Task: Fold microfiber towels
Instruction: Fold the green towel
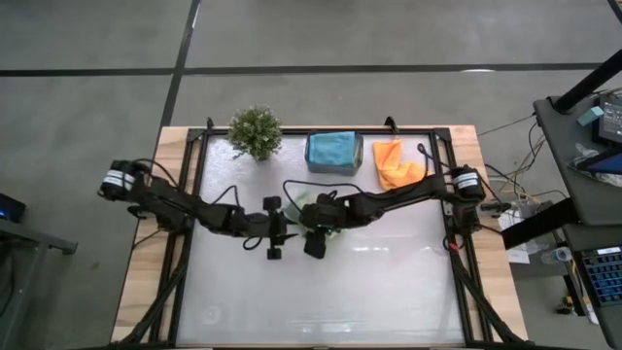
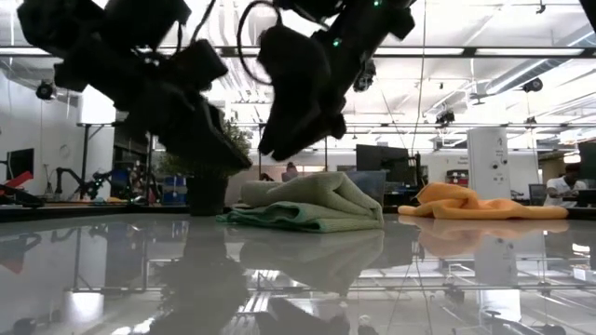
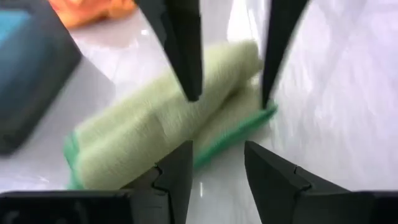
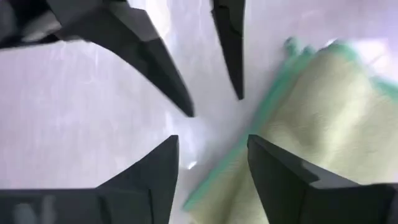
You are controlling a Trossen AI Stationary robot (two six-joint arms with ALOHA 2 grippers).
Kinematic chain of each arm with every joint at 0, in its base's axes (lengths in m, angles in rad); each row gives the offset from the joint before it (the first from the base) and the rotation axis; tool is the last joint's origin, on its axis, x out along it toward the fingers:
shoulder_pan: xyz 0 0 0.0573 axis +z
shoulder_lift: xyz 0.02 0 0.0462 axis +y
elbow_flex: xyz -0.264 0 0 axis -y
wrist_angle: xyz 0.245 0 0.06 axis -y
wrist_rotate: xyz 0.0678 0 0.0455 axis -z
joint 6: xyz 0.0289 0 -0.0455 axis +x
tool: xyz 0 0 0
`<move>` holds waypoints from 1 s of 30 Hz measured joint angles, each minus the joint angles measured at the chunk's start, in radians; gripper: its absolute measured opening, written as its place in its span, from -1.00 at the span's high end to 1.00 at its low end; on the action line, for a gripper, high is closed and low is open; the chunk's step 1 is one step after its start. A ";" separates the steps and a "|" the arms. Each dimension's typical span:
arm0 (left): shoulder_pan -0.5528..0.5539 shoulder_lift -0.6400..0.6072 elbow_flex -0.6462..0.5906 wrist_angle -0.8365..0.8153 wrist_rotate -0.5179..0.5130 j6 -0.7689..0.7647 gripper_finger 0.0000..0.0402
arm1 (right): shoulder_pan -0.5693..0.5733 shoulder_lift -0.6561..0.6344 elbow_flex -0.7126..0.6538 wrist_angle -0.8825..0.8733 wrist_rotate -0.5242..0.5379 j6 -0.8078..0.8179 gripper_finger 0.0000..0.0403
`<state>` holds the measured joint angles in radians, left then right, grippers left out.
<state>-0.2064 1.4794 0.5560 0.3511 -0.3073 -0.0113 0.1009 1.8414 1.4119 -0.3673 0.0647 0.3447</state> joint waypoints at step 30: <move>0.192 0.089 0.002 -0.039 -0.052 -0.007 0.98 | 0.027 0.017 -0.455 0.686 0.062 -0.097 0.96</move>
<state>-0.0143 1.5684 0.5583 0.3122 -0.3591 -0.0185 0.1284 1.8589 0.9566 0.3186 0.1268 0.2477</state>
